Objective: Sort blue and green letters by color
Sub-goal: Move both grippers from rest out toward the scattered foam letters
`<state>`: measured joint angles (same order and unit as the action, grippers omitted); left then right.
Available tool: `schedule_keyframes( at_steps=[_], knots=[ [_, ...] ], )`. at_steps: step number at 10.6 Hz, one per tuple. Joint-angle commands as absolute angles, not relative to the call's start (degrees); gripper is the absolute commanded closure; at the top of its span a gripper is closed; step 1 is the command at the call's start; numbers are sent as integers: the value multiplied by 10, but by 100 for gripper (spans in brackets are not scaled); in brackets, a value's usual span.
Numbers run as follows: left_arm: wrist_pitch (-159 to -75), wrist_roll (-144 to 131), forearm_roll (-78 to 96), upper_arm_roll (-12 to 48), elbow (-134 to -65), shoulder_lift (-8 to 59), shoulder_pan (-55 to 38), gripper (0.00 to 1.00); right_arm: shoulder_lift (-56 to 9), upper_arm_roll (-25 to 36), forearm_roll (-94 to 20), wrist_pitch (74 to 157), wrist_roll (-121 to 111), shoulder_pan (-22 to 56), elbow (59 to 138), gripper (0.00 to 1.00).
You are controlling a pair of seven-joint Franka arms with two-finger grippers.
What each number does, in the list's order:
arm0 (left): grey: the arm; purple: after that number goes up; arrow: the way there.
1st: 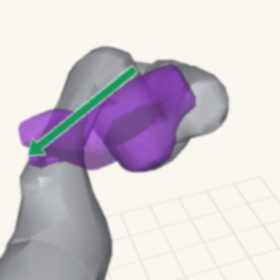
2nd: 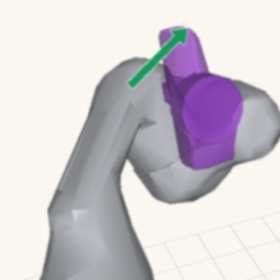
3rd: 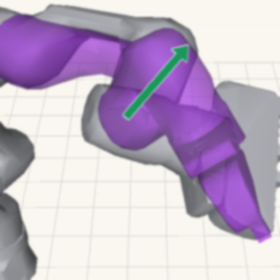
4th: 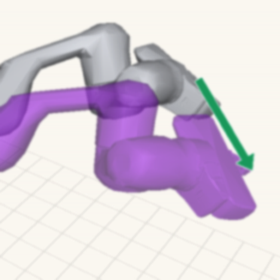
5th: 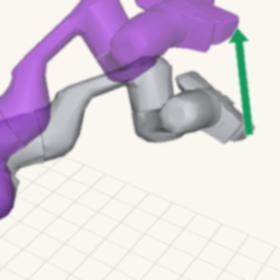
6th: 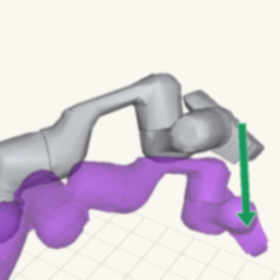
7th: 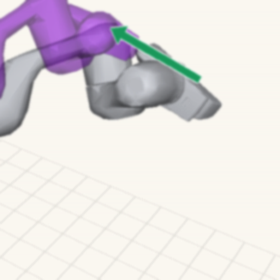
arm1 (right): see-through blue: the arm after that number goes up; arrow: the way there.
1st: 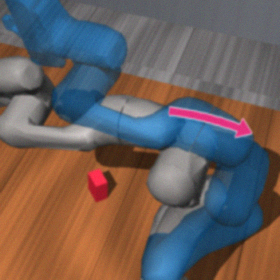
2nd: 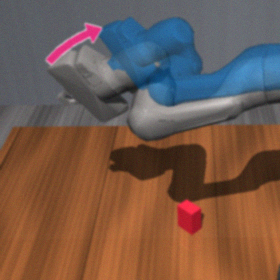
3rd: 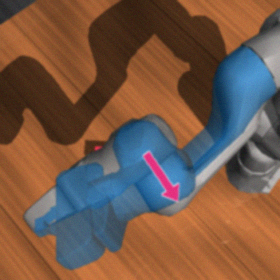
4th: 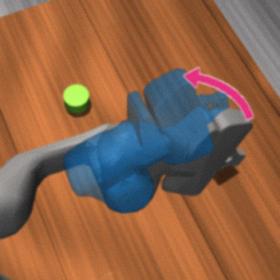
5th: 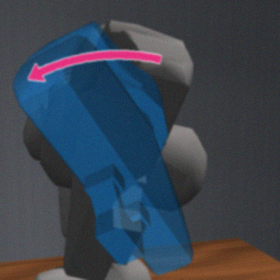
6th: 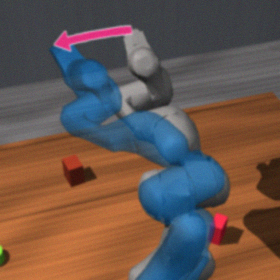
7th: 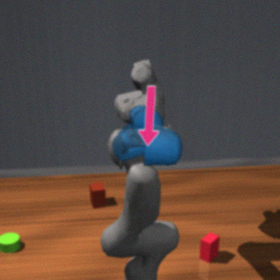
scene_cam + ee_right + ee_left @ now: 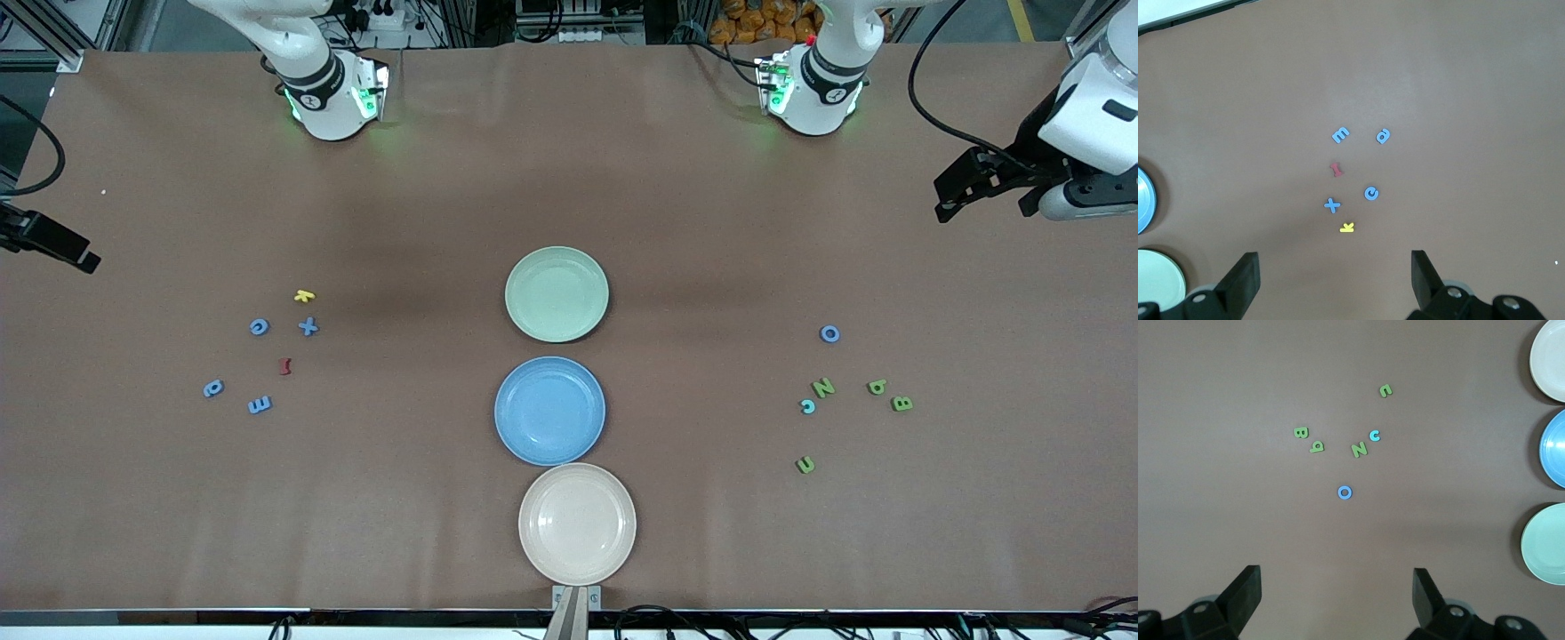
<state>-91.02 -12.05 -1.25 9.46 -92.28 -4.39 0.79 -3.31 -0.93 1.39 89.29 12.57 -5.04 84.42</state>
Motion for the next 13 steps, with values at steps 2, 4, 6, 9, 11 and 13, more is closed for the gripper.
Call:
schedule_keyframes(
  at_steps=[2, 4, 6, 9, 11, 13],
  knots=[
    [-905, -110, -17, 95, -915, -40, 11, 0, -40, -8, 9, 884, 119, -48, 831, 0],
    [-905, -115, -17, 95, -921, -33, 11, 0, -40, -8, 9, 884, 119, -48, 831, 0],
    [-906, -114, -25, 94, -925, -29, 11, 0, -41, -7, 8, 883, 120, -49, 836, 0],
    [-945, -14, -19, 96, -939, 10, 50, 0, -61, -7, 8, 892, 118, -53, 845, 0],
    [-995, 32, -19, 96, -962, 36, 69, 0, -72, -4, 8, 927, 105, -68, 866, 0],
    [-1046, 22, -19, 96, -980, 74, 69, 0, -104, -4, 8, 939, 98, -92, 867, 0]
  ],
)
